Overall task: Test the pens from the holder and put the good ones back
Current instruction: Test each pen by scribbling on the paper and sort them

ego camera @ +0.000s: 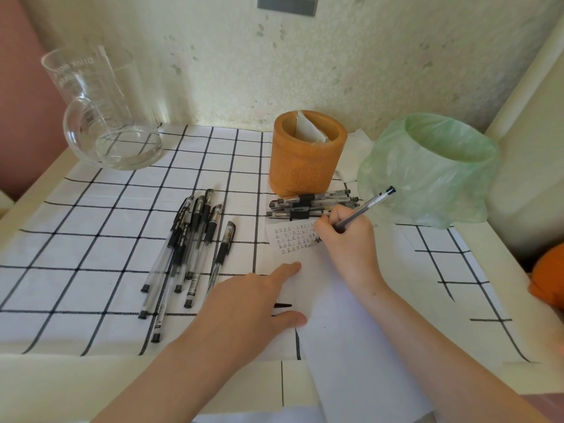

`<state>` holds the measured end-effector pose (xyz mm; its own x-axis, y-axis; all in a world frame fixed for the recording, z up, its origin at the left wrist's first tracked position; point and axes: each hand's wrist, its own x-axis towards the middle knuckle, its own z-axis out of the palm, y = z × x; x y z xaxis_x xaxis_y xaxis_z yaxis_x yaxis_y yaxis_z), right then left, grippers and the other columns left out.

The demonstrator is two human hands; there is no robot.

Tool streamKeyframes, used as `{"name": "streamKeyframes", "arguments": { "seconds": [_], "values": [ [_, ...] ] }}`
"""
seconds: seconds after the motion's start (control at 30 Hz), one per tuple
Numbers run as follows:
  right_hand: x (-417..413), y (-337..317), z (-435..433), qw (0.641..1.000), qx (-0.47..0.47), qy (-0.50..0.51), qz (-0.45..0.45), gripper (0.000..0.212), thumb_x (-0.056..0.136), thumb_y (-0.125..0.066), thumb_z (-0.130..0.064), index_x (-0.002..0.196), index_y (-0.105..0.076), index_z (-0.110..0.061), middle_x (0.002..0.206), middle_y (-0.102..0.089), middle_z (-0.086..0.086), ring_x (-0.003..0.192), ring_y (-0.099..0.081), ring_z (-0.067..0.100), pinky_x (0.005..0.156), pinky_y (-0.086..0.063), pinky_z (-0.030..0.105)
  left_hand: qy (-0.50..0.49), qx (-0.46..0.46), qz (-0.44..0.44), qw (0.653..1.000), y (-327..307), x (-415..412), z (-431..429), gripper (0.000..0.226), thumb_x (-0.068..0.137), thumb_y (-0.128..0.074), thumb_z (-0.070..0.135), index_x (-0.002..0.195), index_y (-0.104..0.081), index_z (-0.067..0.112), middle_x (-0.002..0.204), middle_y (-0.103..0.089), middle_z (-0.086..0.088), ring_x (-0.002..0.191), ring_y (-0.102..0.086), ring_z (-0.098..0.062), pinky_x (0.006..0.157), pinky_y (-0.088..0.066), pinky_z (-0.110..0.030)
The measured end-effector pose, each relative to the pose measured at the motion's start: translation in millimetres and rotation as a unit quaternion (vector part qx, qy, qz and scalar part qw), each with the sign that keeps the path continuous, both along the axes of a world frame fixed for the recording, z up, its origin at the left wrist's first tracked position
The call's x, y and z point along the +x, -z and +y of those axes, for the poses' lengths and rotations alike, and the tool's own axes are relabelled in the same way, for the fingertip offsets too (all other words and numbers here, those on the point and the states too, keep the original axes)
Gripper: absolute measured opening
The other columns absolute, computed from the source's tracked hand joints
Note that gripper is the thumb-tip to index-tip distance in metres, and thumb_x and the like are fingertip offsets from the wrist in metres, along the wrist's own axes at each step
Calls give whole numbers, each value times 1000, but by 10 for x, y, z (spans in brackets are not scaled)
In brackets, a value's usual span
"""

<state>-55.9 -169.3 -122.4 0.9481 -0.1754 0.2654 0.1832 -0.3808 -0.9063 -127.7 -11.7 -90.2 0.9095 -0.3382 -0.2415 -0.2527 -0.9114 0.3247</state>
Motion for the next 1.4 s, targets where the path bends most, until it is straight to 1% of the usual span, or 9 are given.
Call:
{"name": "streamKeyframes", "arguments": {
  "seconds": [0.13, 0.3, 0.43, 0.53, 0.67, 0.87, 1.03, 1.2, 1.4],
  "values": [
    [4, -29, -15, 998, 40, 10, 48, 40, 84, -59, -2, 53, -37, -15, 44, -32, -11, 44, -29, 4, 48, -29, 17, -5, -27, 8, 1000, -22, -7, 0, 63, 86, -45, 60, 140, -15, 47, 67, -42, 12, 73, -49, -10, 66, -42, -24],
    [-102, -254, -73, 963, 243, -7, 113, 33, 91, -61, -21, 61, -53, -7, 42, -38, 3, 34, -31, 12, 37, -24, 19, -78, -256, 15, 963, -78, 32, 34, 45, 100, -27, 21, 143, -16, 29, 86, -56, -3, 73, -54, -23, 76, -47, -37],
    [-224, -428, -128, 923, 331, -75, 181, 29, 94, -52, -22, 69, -56, -7, 44, -44, 2, 40, -35, 14, 36, -24, 19, -123, -391, 31, 912, -103, 91, -10, 57, 98, -36, 8, 146, -13, 28, 81, -56, 7, 75, -53, -6, 71, -40, -9],
    [-298, -522, -138, 921, 322, -122, 184, 23, 90, -58, -18, 68, -54, -12, 47, -46, 1, 43, -37, 14, 38, -26, 19, -126, -438, 16, 890, -118, 78, -12, 64, 93, -50, 10, 143, -17, 35, 82, -67, 10, 75, -59, 1, 68, -41, -8],
    [-347, -564, -123, 937, 284, -106, 172, 34, 86, -65, -21, 55, -51, -21, 45, -43, 0, 40, -32, 13, 38, -21, 19, -136, -445, 2, 885, -149, 80, 12, 71, 86, -62, 16, 141, -22, 37, 87, -70, 10, 77, -62, 1, 69, -45, -11],
    [-357, -555, -103, 952, 234, -99, 172, 33, 87, -64, -16, 62, -43, -14, 42, -43, 0, 37, -31, 12, 40, -22, 19, -137, -431, 2, 892, -160, 82, -1, 70, 83, -65, 22, 138, -26, 39, 88, -70, 10, 76, -61, 2, 70, -46, -14],
    [-391, -521, -58, 952, 199, -149, 179, 25, 82, -69, -23, 68, -52, -12, 45, -47, 0, 38, -37, 10, 39, -28, 15, -122, -408, -9, 905, -148, 66, -15, 55, 81, -64, 28, 130, -39, 36, 86, -72, 10, 78, -63, -2, 76, -50, -23],
    [-405, -518, -50, 949, 210, -168, 165, 24, 69, -71, -35, 67, -59, -14, 43, -41, -2, 38, -31, 10, 40, -25, 17, -120, -379, -25, 917, -131, 34, 4, 7, 88, -59, 26, 87, -65, 23, 65, -67, 17, 53, -57, 1, 50, -39, -8],
    [-418, -478, -53, 945, 223, -187, 152, 29, 81, -58, -36, 79, -67, -9, 52, -49, 1, 46, -38, 12, 44, -29, 18, -110, -357, -76, 925, -94, 17, 1, 20, 87, -50, 38, 74, -61, 27, 56, -54, 13, 43, -41, -7, 44, -32, -16]
  ]
}}
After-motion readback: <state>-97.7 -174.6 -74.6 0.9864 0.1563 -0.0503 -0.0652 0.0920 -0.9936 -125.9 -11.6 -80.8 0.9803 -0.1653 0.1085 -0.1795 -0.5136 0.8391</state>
